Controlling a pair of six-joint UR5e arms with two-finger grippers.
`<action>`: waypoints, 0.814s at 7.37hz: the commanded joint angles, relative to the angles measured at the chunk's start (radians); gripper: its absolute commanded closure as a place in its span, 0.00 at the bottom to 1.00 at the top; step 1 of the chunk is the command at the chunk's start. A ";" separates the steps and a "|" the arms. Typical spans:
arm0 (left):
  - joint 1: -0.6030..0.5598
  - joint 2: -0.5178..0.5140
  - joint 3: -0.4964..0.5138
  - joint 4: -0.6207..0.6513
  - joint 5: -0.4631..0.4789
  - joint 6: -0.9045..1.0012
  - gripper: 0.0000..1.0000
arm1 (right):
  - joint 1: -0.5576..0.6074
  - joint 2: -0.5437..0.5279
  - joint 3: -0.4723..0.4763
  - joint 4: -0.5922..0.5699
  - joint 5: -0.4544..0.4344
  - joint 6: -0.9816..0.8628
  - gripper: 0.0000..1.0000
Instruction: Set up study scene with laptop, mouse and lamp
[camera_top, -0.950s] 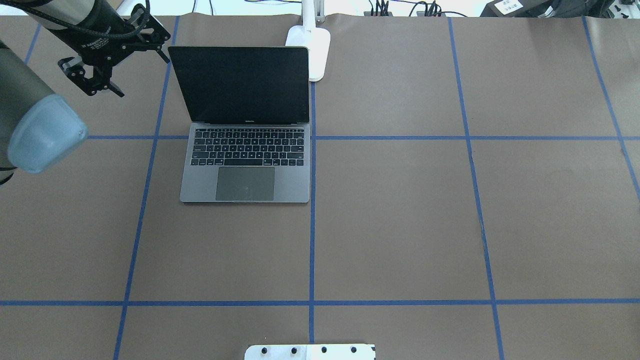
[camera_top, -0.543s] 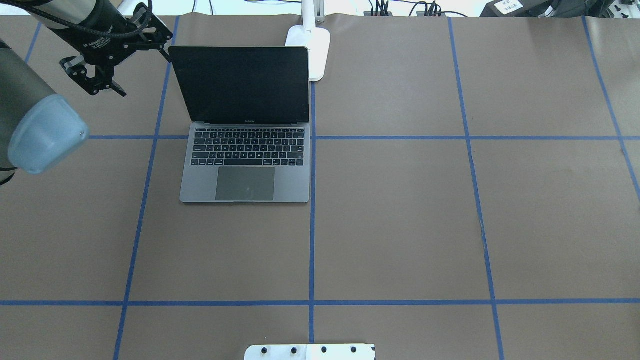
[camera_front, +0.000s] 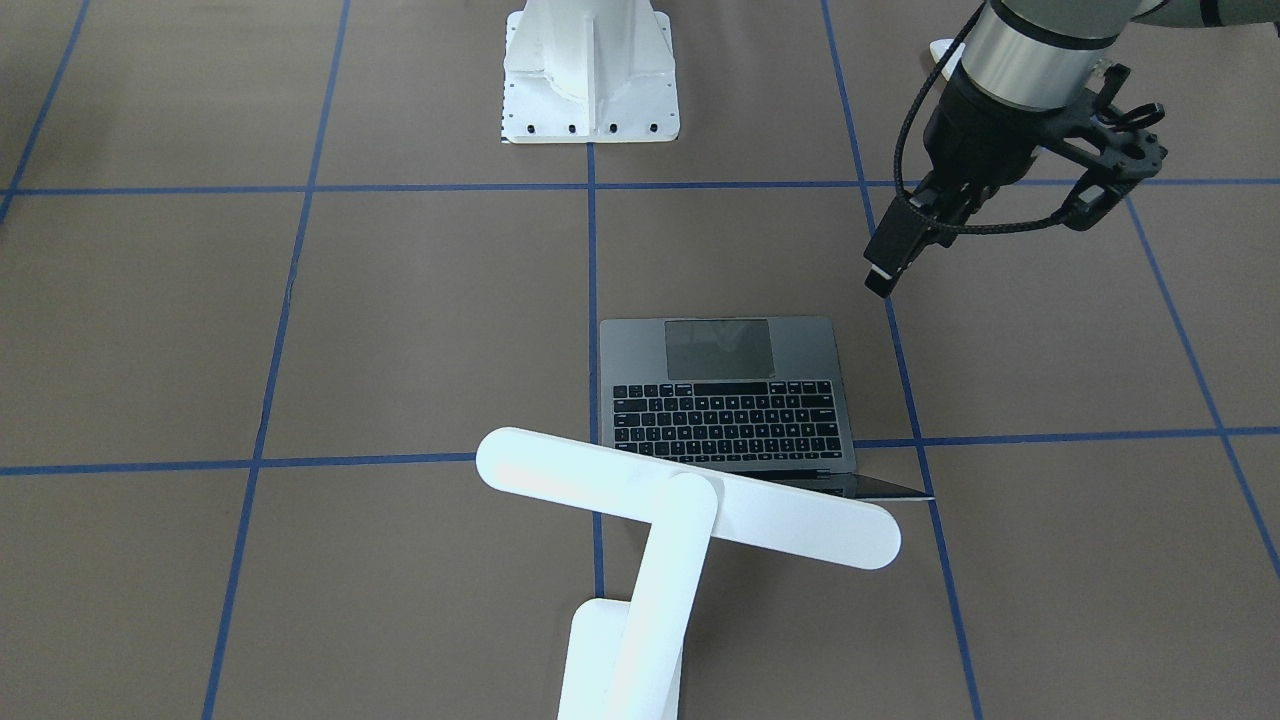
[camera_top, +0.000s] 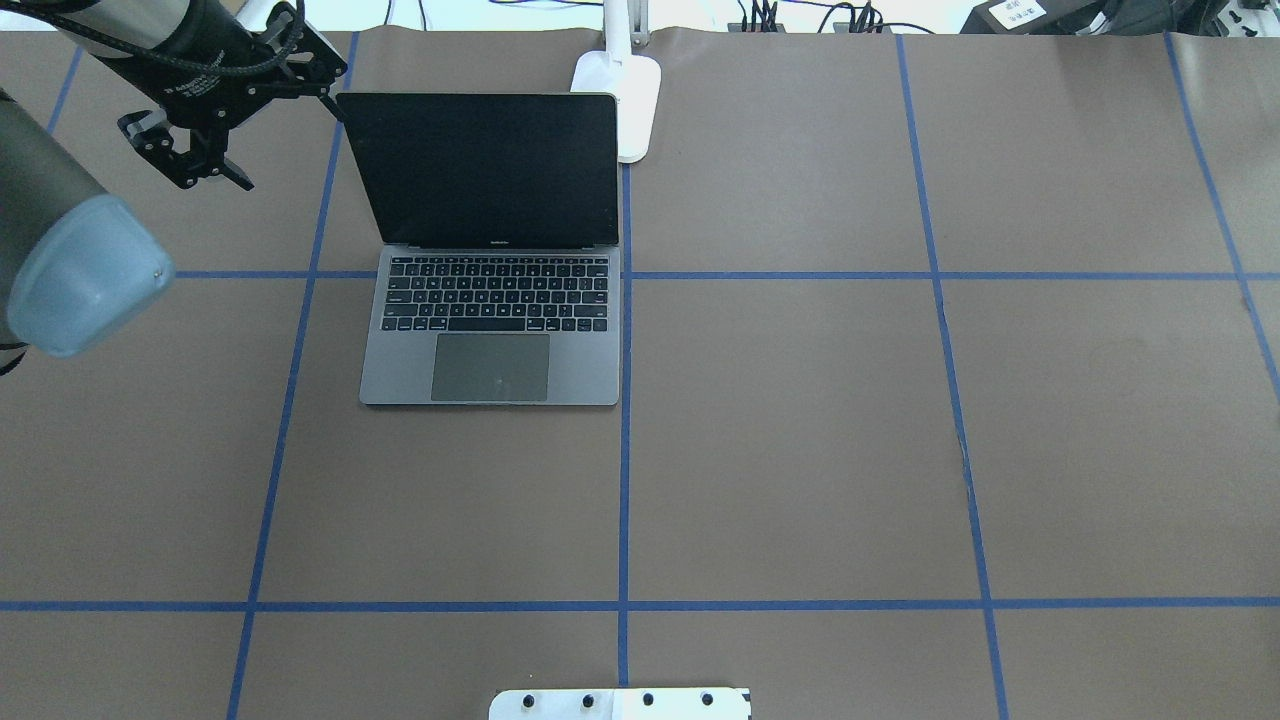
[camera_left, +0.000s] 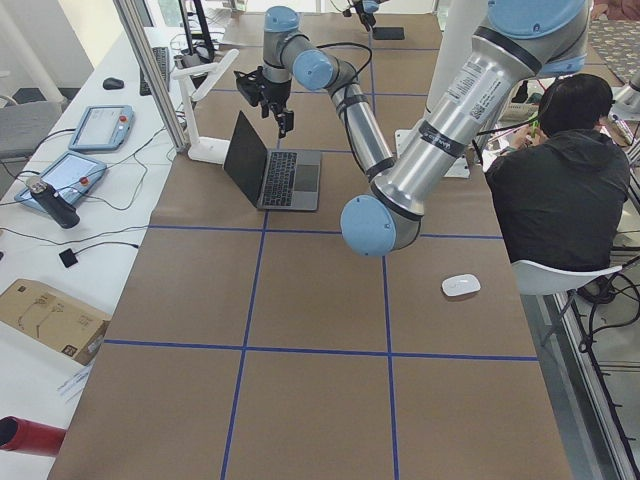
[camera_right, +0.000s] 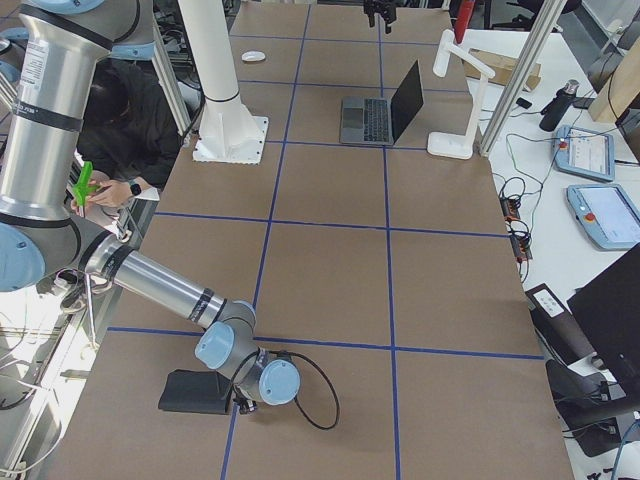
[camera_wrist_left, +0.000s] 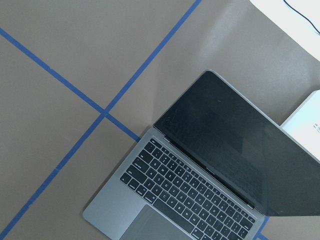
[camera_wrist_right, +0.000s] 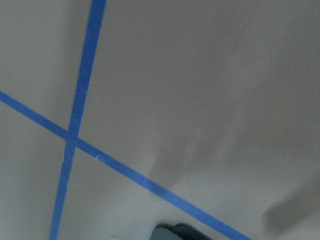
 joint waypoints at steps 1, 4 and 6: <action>0.001 0.000 -0.002 0.000 0.002 0.000 0.00 | -0.009 -0.006 -0.015 -0.001 0.002 0.000 0.01; 0.001 0.000 0.000 -0.003 0.004 0.002 0.00 | -0.012 -0.009 -0.038 -0.001 0.002 -0.012 0.01; 0.001 0.002 0.003 -0.008 0.005 0.002 0.00 | -0.024 -0.012 -0.042 -0.026 0.005 -0.019 0.57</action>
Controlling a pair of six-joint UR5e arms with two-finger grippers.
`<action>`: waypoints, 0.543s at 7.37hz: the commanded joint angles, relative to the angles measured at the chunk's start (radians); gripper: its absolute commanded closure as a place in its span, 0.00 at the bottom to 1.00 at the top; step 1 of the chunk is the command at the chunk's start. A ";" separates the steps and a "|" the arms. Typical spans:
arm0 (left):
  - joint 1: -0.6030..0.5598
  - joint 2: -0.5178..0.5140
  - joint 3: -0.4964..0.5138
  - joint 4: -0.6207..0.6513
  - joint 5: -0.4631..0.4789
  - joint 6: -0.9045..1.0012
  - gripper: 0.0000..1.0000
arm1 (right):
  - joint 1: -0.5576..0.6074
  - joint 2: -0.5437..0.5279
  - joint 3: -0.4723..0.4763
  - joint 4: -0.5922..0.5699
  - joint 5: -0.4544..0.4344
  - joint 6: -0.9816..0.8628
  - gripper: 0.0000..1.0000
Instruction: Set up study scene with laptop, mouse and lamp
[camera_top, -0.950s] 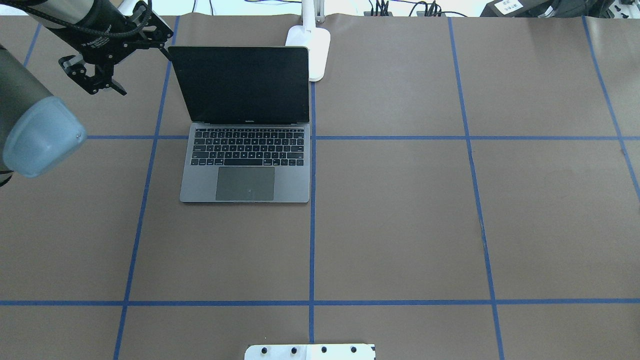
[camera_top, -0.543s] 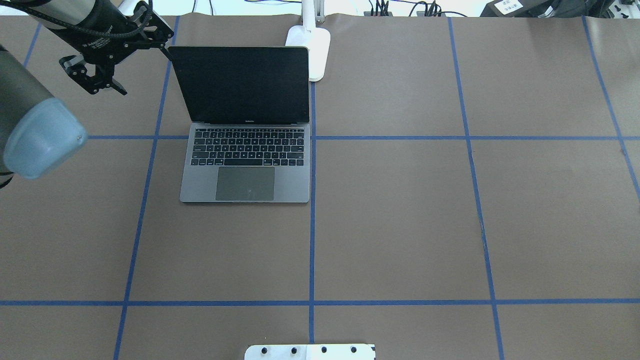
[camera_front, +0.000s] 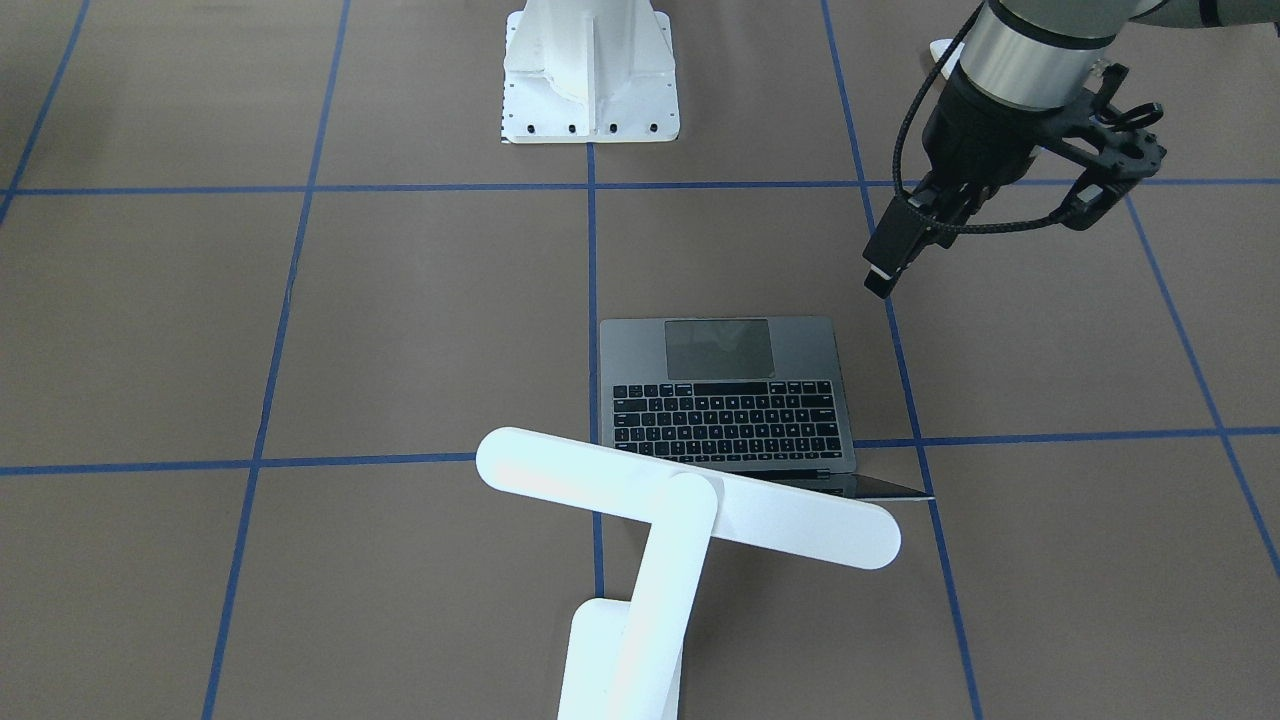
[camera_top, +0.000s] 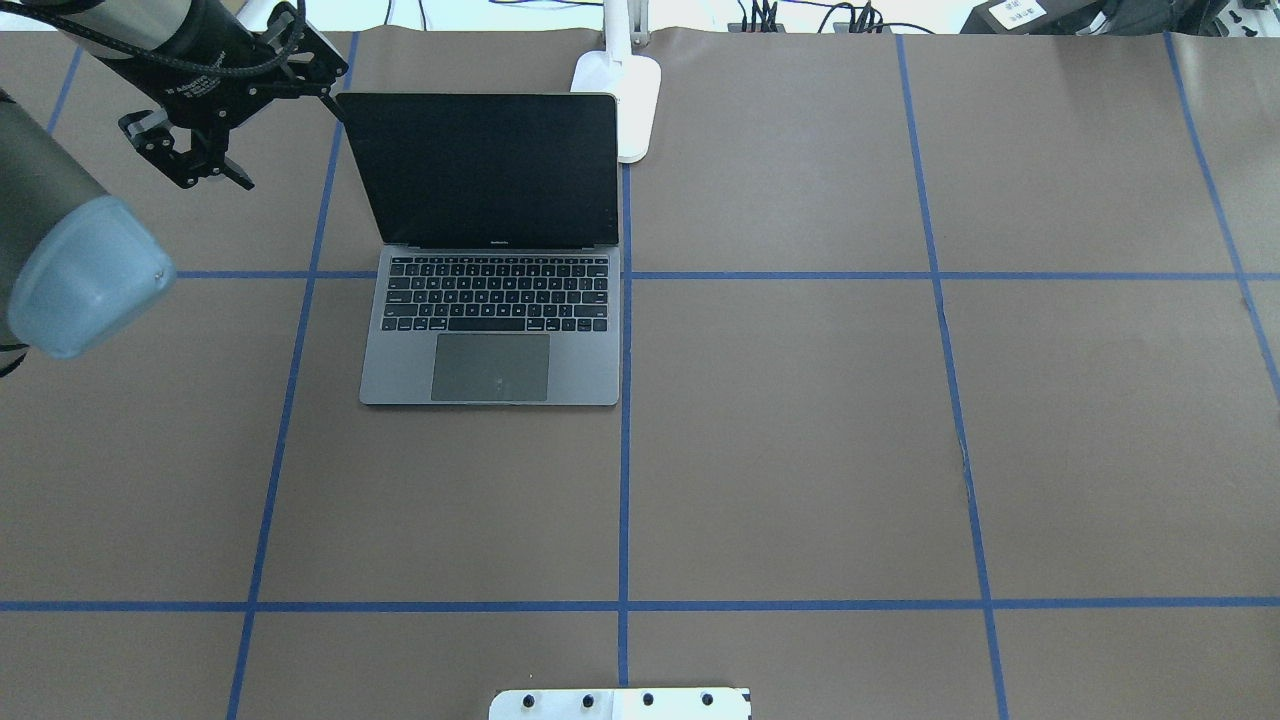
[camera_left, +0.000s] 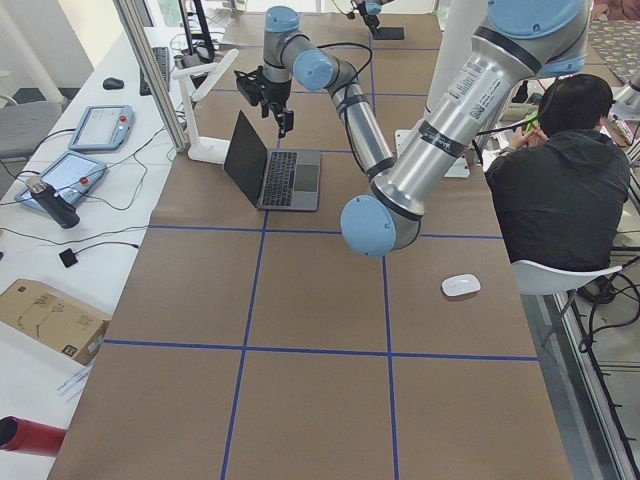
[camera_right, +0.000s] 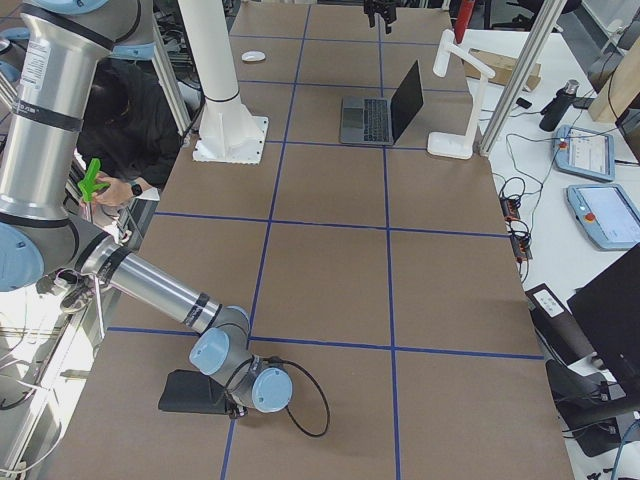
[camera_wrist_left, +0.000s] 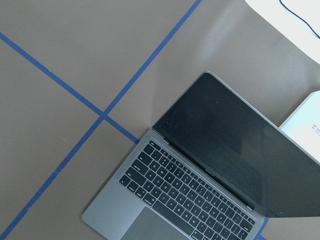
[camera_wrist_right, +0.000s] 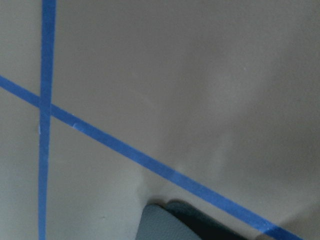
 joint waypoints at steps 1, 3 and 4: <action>0.000 -0.002 0.005 -0.005 0.001 0.000 0.00 | -0.005 -0.003 -0.004 -0.036 0.002 -0.033 0.90; 0.002 -0.002 0.003 -0.005 0.011 -0.001 0.00 | -0.003 -0.007 0.007 -0.039 0.002 -0.039 1.00; 0.009 -0.002 0.003 -0.004 0.011 -0.001 0.00 | -0.003 -0.007 0.008 -0.054 0.002 -0.041 1.00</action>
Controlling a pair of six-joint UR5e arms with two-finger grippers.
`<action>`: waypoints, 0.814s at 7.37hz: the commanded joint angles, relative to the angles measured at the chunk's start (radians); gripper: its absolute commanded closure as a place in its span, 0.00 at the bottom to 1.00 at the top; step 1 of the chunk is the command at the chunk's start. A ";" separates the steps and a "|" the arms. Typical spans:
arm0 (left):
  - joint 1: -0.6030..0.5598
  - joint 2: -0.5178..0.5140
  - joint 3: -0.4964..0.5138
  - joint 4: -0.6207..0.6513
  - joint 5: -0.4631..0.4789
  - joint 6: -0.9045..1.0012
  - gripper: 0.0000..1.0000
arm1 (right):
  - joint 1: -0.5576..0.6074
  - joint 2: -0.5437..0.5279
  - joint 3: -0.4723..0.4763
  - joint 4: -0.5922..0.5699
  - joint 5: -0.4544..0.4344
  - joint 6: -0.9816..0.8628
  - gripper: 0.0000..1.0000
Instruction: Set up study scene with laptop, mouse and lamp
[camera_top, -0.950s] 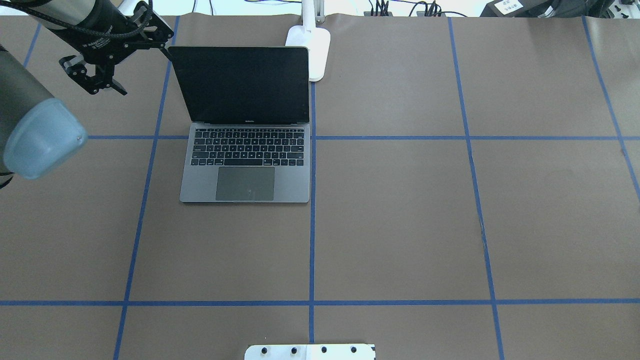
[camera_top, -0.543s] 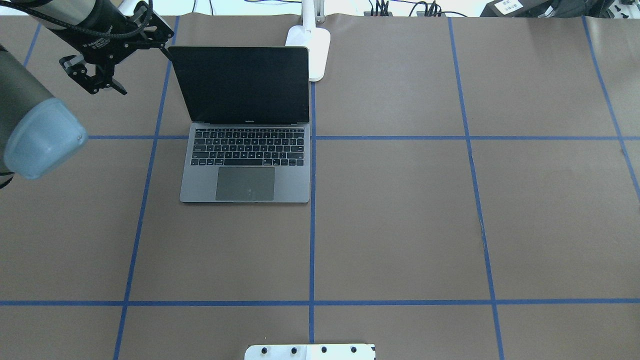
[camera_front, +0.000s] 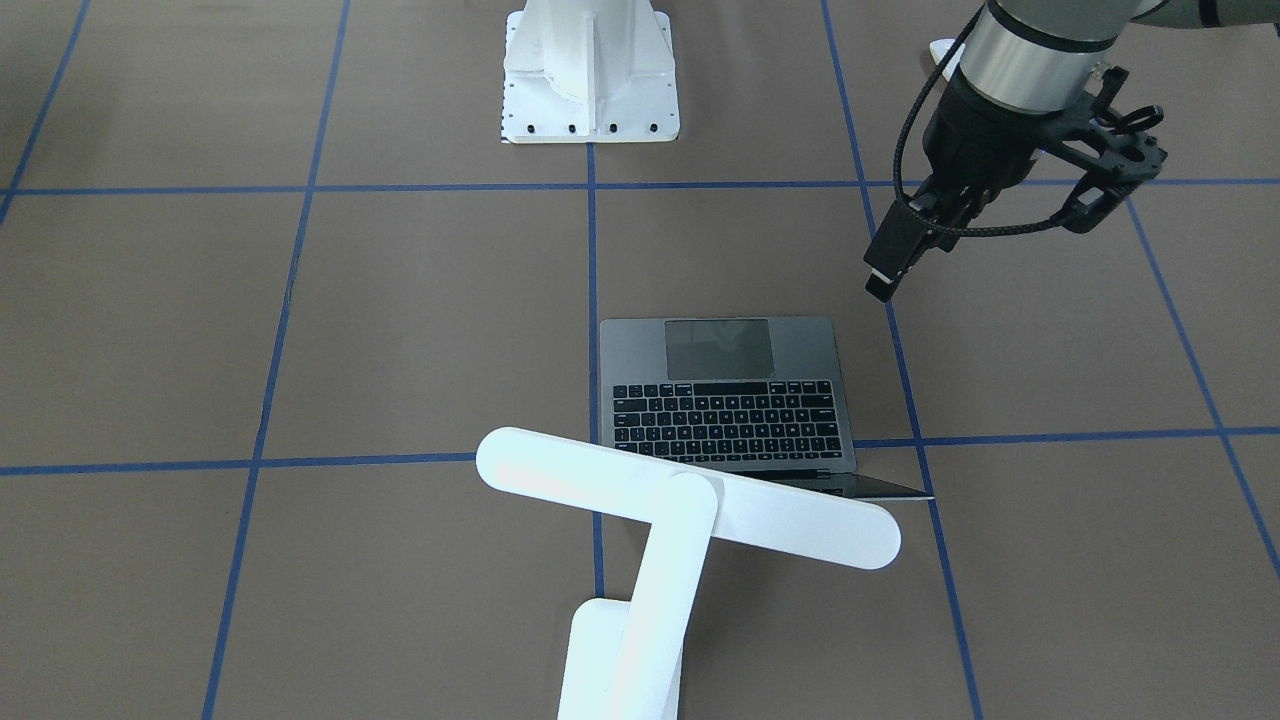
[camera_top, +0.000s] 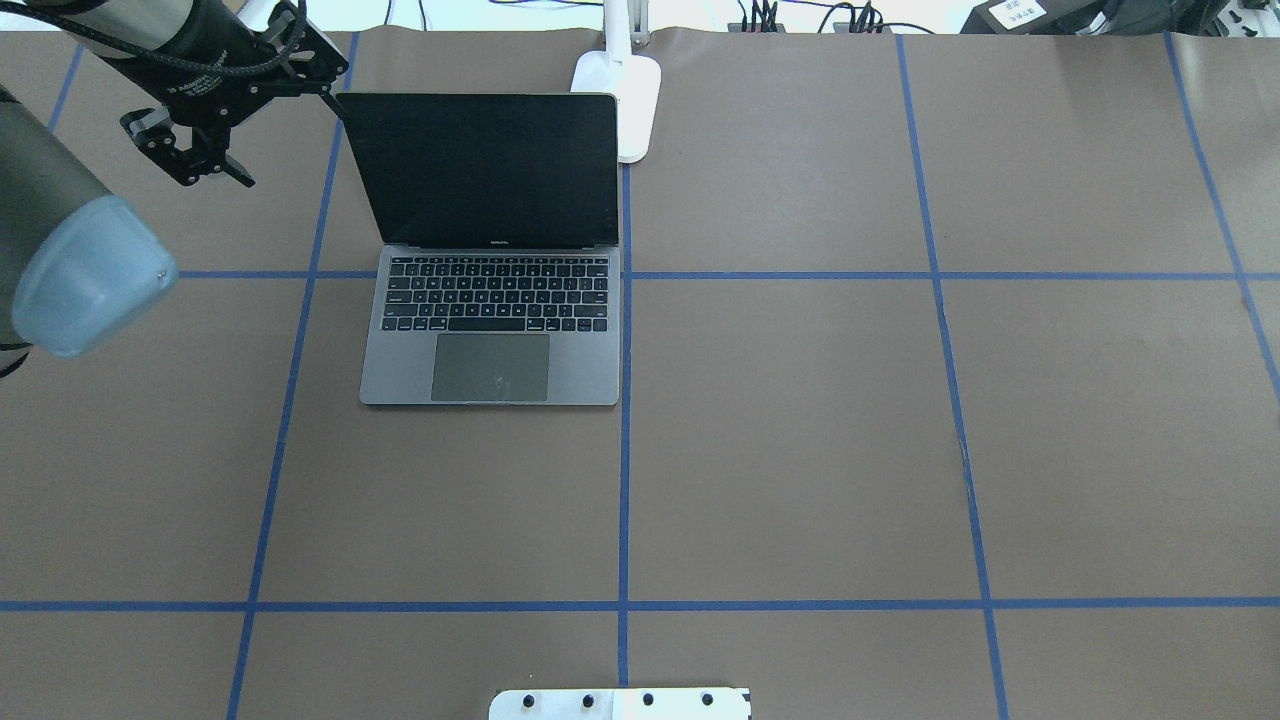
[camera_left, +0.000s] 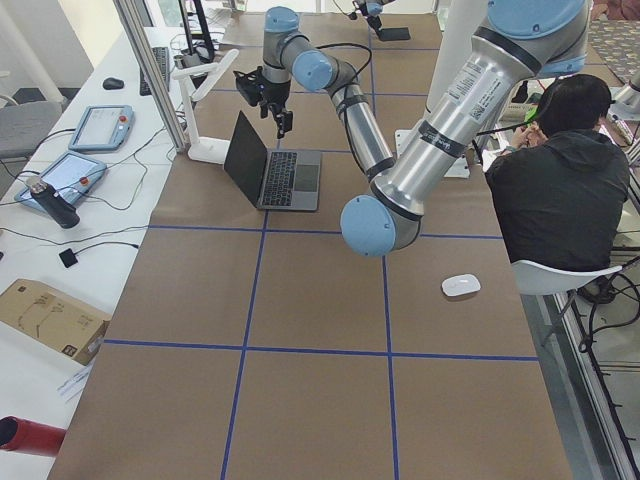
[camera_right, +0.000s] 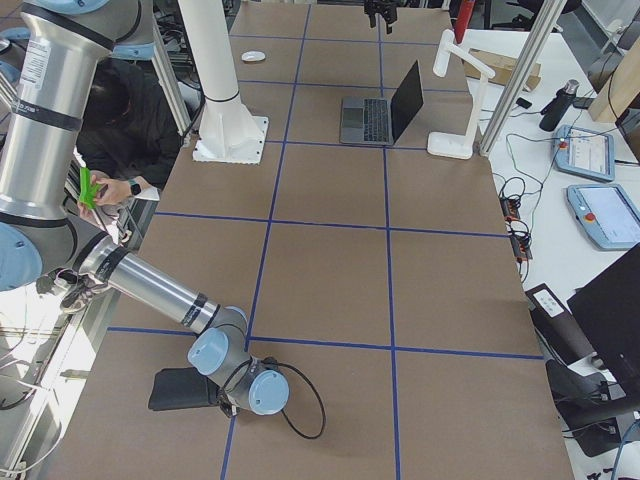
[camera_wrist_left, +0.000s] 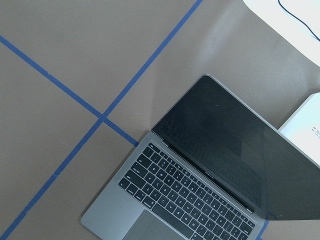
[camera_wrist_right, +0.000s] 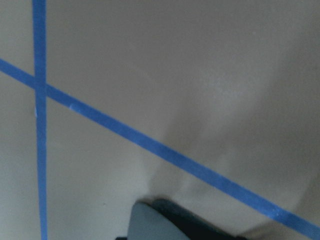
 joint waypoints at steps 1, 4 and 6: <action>0.008 0.000 0.000 0.001 0.001 -0.001 0.00 | 0.002 -0.005 0.003 -0.016 -0.001 -0.017 1.00; 0.012 0.001 -0.002 0.001 0.001 -0.001 0.00 | 0.004 -0.018 0.012 -0.020 0.004 -0.077 1.00; 0.020 0.003 -0.002 0.001 0.010 -0.004 0.00 | 0.022 -0.001 0.126 -0.172 0.007 -0.077 1.00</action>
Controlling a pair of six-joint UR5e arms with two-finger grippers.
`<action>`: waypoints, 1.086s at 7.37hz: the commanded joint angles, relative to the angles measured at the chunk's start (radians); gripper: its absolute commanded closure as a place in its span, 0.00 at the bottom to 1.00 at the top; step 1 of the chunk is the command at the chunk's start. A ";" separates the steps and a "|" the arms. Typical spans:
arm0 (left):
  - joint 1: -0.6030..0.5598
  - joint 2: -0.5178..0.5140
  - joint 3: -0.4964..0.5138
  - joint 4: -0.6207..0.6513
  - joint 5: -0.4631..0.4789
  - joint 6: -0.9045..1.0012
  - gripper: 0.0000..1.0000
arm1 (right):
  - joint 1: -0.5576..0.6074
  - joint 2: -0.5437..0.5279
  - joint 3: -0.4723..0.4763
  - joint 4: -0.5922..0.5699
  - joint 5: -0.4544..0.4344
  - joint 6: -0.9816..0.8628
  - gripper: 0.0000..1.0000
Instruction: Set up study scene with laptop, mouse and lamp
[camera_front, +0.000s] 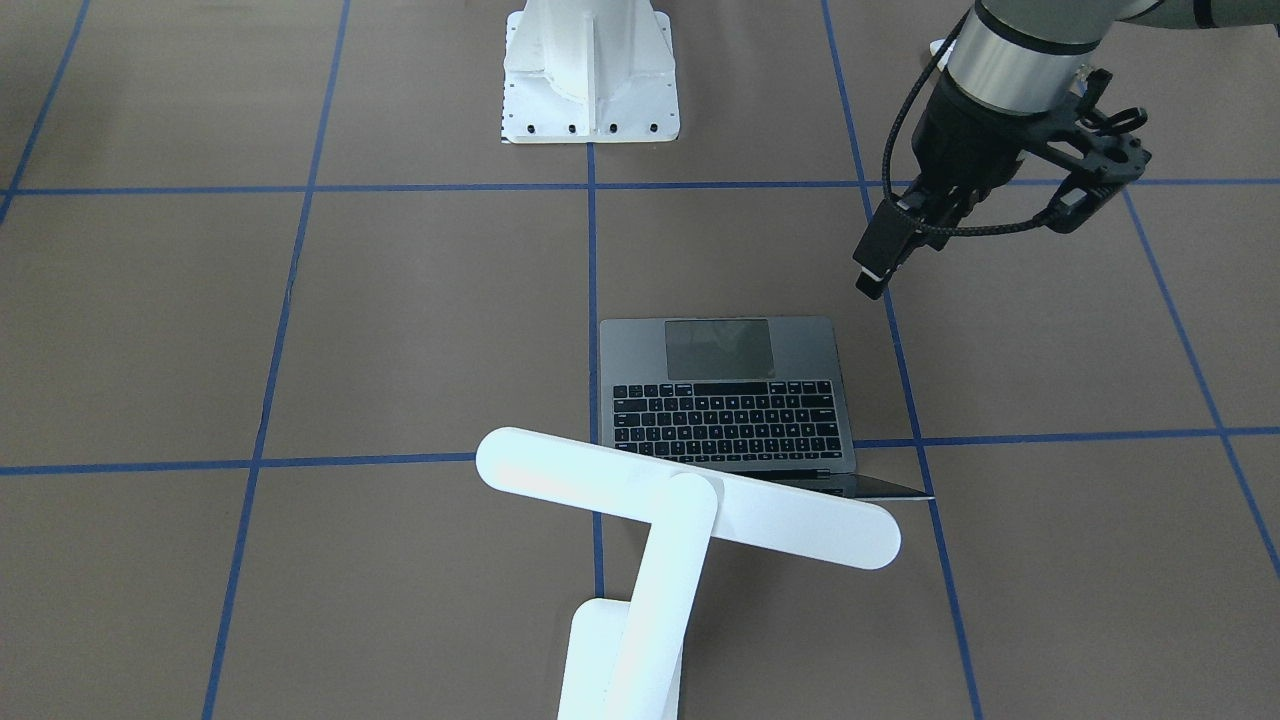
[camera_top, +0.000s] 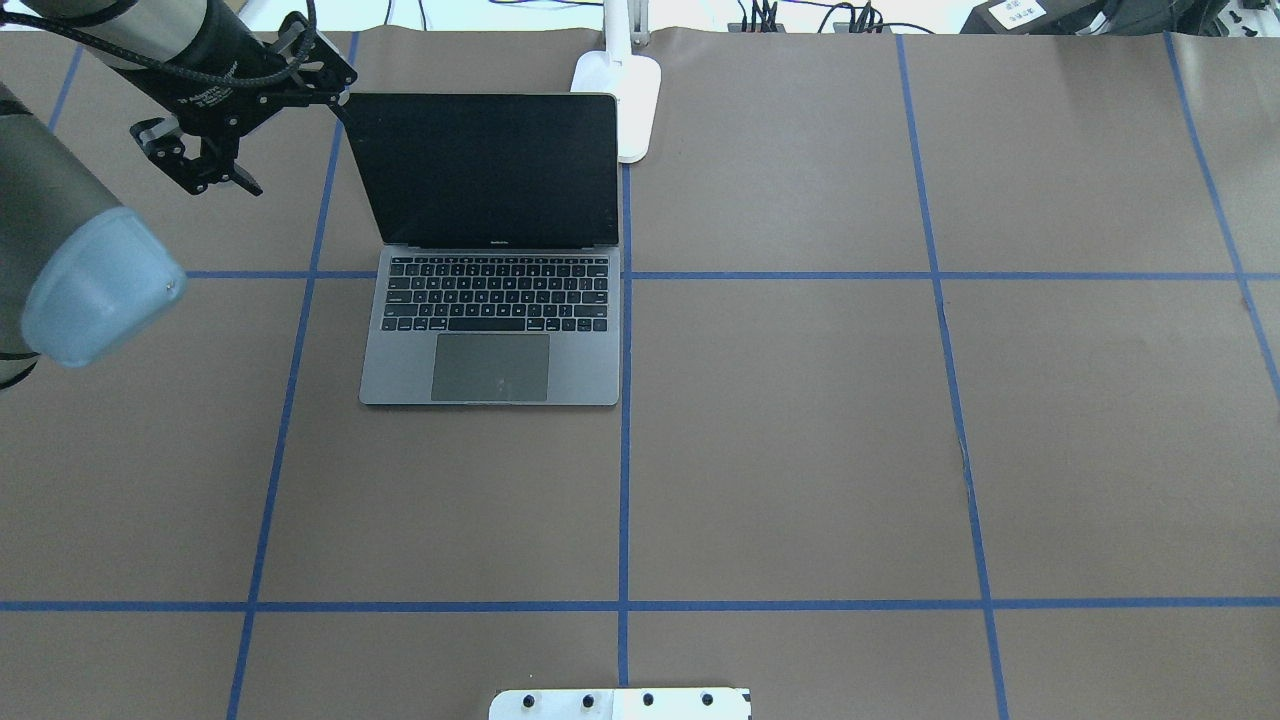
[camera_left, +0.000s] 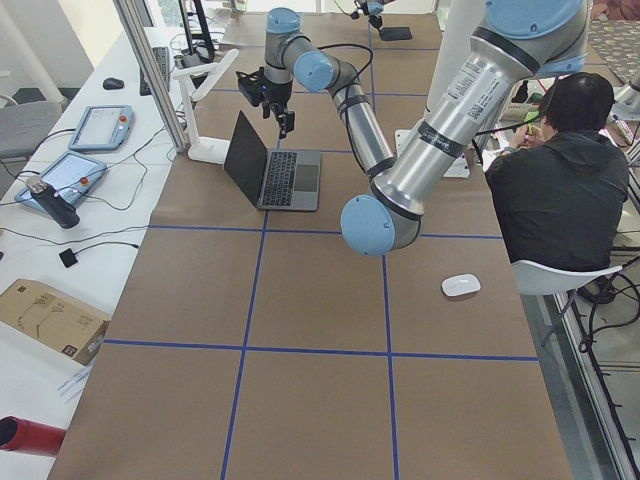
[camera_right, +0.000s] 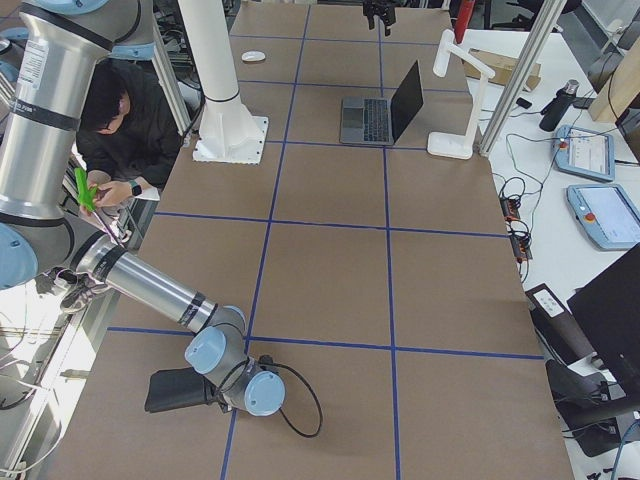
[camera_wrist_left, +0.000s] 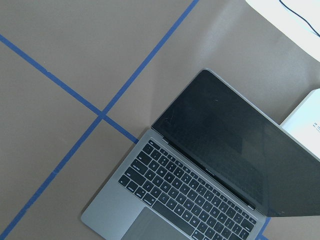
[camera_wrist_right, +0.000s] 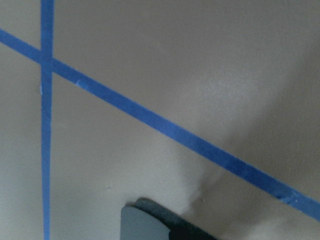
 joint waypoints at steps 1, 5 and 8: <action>0.022 0.001 0.000 0.001 0.018 -0.003 0.00 | 0.011 0.007 0.198 -0.255 0.002 0.000 1.00; 0.044 0.007 0.001 0.000 0.026 0.000 0.00 | 0.010 0.100 0.478 -0.580 0.122 0.160 1.00; 0.050 0.011 0.006 0.000 0.026 0.001 0.00 | -0.015 0.102 0.498 -0.578 0.328 0.293 1.00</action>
